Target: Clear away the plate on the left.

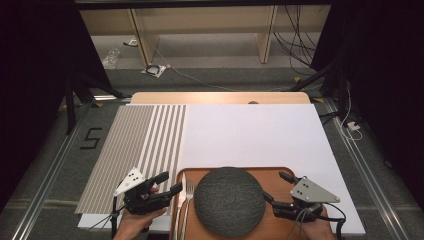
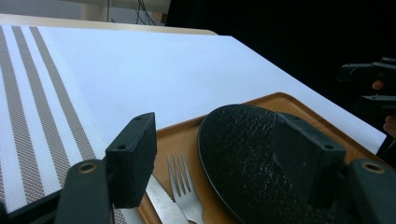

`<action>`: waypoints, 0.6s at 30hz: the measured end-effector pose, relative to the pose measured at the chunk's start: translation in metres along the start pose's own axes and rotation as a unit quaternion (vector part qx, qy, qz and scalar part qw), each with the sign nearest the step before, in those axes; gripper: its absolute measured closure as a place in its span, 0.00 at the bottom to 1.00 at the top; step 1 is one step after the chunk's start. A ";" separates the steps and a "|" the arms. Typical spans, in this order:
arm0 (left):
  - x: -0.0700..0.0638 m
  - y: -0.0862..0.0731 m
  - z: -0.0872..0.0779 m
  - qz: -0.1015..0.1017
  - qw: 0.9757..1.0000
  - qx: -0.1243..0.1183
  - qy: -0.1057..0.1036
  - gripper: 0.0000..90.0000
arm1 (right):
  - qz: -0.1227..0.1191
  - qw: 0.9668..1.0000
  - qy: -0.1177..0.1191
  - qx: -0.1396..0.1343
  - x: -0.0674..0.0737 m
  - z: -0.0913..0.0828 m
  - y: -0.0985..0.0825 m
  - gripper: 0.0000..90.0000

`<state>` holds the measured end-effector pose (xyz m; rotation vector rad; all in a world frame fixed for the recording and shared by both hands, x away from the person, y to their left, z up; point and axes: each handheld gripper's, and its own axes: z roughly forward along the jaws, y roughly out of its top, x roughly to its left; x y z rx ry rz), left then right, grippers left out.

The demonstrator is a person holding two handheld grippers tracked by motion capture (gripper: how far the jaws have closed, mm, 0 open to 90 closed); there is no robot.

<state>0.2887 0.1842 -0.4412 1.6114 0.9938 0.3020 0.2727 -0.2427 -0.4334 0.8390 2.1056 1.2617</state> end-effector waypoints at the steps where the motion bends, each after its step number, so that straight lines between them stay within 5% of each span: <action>1: 0.000 0.000 0.000 0.006 1.000 -0.001 0.002 0.35 | 0.001 1.000 0.000 0.000 0.000 0.000 0.000 0.27; 18: 0.002 -0.002 0.000 0.035 0.999 -0.012 0.006 0.31 | 0.009 1.000 0.002 -0.010 -0.002 -0.002 0.000 0.27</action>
